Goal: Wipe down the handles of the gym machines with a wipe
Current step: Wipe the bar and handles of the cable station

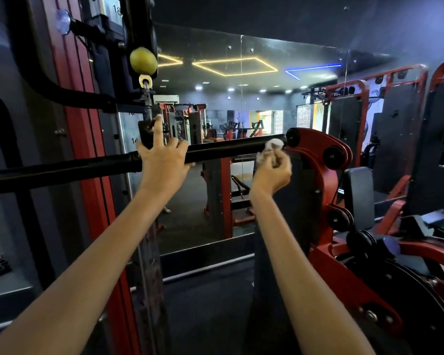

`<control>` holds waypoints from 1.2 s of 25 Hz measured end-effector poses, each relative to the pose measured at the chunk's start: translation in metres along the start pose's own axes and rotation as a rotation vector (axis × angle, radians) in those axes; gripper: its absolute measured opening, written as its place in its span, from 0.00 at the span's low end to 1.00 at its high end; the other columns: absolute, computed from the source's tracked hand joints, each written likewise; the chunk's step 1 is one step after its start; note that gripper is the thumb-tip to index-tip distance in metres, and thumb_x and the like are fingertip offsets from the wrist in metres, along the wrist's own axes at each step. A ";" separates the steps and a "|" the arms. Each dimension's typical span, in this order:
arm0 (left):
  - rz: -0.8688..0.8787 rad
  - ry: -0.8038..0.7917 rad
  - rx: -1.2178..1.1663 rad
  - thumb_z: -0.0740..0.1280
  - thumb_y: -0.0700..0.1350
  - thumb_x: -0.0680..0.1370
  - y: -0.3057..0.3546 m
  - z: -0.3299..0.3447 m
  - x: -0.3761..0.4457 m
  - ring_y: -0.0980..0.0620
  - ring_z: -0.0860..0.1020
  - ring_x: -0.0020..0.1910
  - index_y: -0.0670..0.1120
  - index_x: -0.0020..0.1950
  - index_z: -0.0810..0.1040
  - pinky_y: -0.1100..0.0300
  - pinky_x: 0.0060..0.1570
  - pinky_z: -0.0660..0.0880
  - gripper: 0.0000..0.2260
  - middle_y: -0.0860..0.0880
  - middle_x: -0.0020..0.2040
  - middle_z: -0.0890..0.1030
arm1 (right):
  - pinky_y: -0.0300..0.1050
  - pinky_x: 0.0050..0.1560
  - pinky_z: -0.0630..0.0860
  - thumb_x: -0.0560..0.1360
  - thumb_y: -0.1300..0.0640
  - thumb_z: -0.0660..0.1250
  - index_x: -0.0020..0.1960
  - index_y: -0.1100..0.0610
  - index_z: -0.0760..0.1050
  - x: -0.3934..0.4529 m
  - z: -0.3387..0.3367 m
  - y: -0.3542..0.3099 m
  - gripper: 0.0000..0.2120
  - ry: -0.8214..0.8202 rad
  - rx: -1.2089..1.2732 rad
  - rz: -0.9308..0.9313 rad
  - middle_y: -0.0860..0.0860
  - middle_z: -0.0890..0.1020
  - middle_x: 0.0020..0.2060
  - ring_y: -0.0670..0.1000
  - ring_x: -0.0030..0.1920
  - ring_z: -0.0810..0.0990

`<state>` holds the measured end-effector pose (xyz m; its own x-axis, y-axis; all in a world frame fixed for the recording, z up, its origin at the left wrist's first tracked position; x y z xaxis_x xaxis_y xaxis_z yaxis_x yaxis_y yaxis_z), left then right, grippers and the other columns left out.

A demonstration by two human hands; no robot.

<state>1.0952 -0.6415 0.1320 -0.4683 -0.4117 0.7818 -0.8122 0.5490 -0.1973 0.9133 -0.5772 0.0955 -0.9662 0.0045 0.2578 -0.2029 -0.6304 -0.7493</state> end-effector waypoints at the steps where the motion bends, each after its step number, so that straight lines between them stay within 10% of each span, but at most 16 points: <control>1: 0.002 -0.012 -0.002 0.67 0.53 0.76 -0.001 0.000 0.000 0.39 0.46 0.76 0.42 0.65 0.72 0.28 0.62 0.61 0.22 0.44 0.62 0.77 | 0.40 0.45 0.79 0.74 0.68 0.63 0.47 0.58 0.76 0.011 -0.002 -0.003 0.08 0.017 -0.008 -0.028 0.54 0.78 0.47 0.52 0.44 0.79; 9: -0.023 -0.033 -0.078 0.67 0.52 0.76 0.001 -0.003 0.002 0.40 0.44 0.76 0.43 0.64 0.71 0.29 0.64 0.60 0.21 0.45 0.63 0.76 | 0.30 0.46 0.75 0.75 0.68 0.63 0.47 0.59 0.72 -0.054 0.016 0.001 0.05 -0.454 -0.129 -0.259 0.52 0.73 0.47 0.45 0.45 0.75; 15: -0.008 -0.019 -0.089 0.67 0.53 0.76 0.002 -0.004 0.002 0.41 0.45 0.76 0.43 0.64 0.72 0.29 0.63 0.61 0.21 0.45 0.63 0.76 | 0.39 0.43 0.75 0.74 0.67 0.64 0.44 0.56 0.71 0.001 -0.006 -0.002 0.07 -0.142 -0.026 -0.147 0.58 0.78 0.44 0.49 0.42 0.77; 21: -0.002 -0.005 -0.127 0.67 0.53 0.76 0.006 -0.001 0.005 0.42 0.44 0.77 0.45 0.66 0.71 0.32 0.66 0.57 0.22 0.45 0.66 0.74 | 0.39 0.42 0.77 0.74 0.70 0.62 0.44 0.53 0.70 -0.057 0.015 0.005 0.11 -0.448 -0.012 -0.170 0.57 0.77 0.45 0.47 0.42 0.79; 27: 0.111 0.339 -0.171 0.75 0.57 0.64 -0.036 0.001 -0.014 0.41 0.56 0.73 0.46 0.69 0.65 0.35 0.68 0.53 0.39 0.40 0.71 0.62 | 0.29 0.39 0.73 0.75 0.69 0.62 0.50 0.62 0.72 -0.035 0.012 0.002 0.06 -0.233 0.066 -0.148 0.63 0.78 0.48 0.47 0.42 0.77; 30: -0.058 0.239 -0.126 0.74 0.64 0.62 -0.066 0.001 -0.026 0.39 0.66 0.67 0.41 0.69 0.63 0.33 0.67 0.57 0.45 0.39 0.68 0.66 | 0.28 0.39 0.73 0.75 0.71 0.60 0.49 0.61 0.70 -0.054 0.024 0.003 0.07 -0.268 0.084 -0.144 0.63 0.77 0.49 0.43 0.40 0.77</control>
<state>1.1605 -0.6678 0.1244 -0.3144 -0.2703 0.9100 -0.7789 0.6215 -0.0845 0.9688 -0.5981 0.0936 -0.8498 -0.0991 0.5177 -0.3101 -0.7003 -0.6430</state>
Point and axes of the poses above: each hand's wrist, its own x-axis towards the middle knuckle, its own z-axis out of the palm, y = z × x, the point moved 2 cm from there along x, towards the middle knuckle
